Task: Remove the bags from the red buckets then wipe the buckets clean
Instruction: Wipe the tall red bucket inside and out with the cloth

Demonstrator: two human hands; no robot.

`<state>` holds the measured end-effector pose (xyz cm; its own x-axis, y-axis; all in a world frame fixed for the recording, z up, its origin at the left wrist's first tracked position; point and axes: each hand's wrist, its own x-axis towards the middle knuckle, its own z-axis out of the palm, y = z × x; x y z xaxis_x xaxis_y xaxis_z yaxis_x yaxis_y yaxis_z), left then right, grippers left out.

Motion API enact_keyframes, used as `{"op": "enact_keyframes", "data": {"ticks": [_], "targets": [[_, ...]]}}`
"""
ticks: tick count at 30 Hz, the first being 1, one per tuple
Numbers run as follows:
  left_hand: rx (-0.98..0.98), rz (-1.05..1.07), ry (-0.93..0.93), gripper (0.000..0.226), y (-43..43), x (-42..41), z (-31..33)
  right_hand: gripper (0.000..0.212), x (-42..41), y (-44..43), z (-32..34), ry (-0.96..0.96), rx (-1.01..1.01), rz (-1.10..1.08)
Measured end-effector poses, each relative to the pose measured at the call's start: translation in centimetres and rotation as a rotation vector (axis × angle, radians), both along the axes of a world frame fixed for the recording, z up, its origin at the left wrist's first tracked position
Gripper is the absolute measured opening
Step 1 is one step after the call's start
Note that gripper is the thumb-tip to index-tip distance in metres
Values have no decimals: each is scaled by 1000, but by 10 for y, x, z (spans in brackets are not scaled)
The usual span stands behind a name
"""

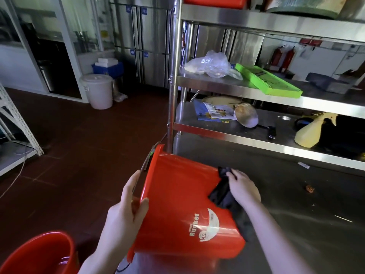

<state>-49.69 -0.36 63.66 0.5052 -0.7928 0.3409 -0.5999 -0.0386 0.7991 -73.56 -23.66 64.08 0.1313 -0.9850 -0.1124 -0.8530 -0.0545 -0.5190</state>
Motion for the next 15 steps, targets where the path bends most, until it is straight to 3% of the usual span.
{"op": "enact_keyframes", "data": {"ticks": [3, 7, 10, 15], "targets": [[-18, 12, -5, 82, 7, -3, -9, 47, 44, 27, 1, 94, -241, 111], [-30, 10, -56, 89, 21, -10, -16, 52, 134, 98, 13, 9, -530, 422], [-32, 9, -67, 91, 36, -1, -17, 54, 151, 121, 16, 1, -575, 527], [178, -26, 216, 71, 9, 19, 36, 52, 135, 142, 10, 0, -612, 509]]}}
